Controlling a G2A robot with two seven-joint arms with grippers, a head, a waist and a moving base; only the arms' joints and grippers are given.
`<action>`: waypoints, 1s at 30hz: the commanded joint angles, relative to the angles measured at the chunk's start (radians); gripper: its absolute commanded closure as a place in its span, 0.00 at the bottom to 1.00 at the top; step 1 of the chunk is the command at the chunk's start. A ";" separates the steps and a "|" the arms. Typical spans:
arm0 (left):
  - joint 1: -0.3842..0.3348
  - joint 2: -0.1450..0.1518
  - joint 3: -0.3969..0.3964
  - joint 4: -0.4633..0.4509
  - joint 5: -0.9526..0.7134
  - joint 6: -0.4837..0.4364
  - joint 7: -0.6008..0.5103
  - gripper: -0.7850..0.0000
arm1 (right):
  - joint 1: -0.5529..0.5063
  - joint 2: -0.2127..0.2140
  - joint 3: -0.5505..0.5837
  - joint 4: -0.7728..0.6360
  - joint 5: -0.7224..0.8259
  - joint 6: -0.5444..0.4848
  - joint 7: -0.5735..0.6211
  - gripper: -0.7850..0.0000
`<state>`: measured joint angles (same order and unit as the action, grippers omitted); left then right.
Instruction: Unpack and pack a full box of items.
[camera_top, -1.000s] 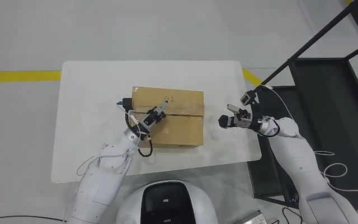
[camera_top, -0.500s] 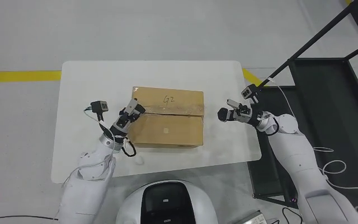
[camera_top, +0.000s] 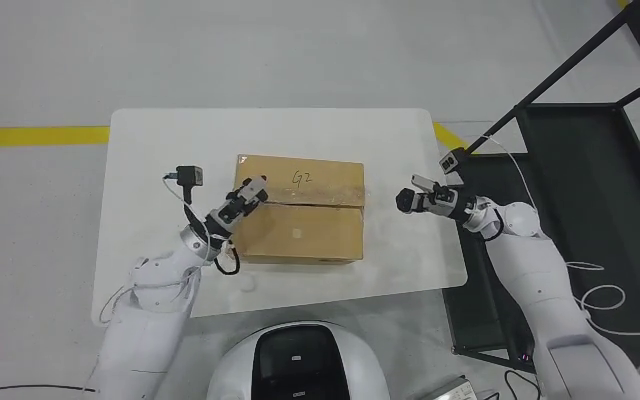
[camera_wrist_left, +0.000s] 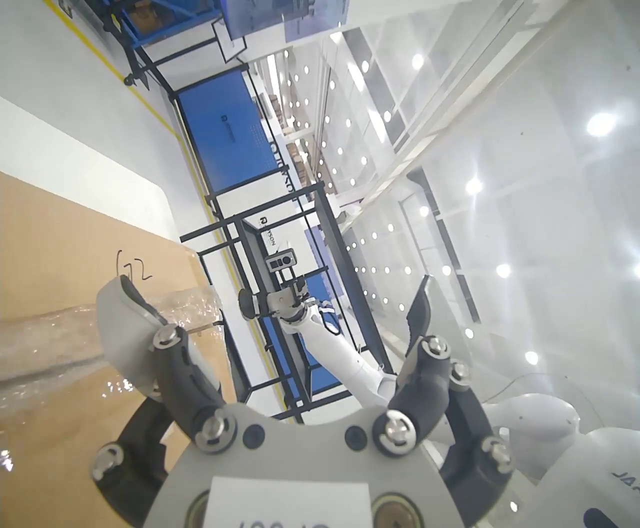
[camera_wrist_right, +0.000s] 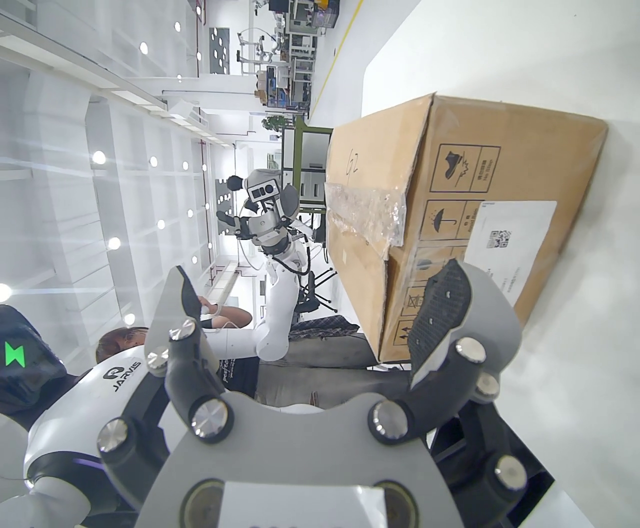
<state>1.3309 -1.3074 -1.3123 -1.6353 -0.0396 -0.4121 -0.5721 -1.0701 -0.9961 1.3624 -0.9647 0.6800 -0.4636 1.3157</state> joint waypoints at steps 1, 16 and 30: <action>-0.032 -0.001 0.026 0.015 0.018 0.015 -0.018 0.00 | -0.006 0.003 0.012 0.006 -0.001 0.001 0.002 0.00; -0.300 -0.046 0.215 0.336 0.079 0.000 0.083 0.00 | -0.042 0.002 0.024 -0.013 0.015 0.007 -0.027 0.00; -0.389 -0.069 0.302 0.463 0.122 -0.044 0.051 0.00 | -0.050 -0.001 0.024 -0.016 0.010 0.006 -0.041 0.00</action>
<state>0.9420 -1.3755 -1.0136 -1.1719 0.0824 -0.4580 -0.5159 -1.1202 -0.9962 1.3879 -0.9807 0.6900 -0.4572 1.2744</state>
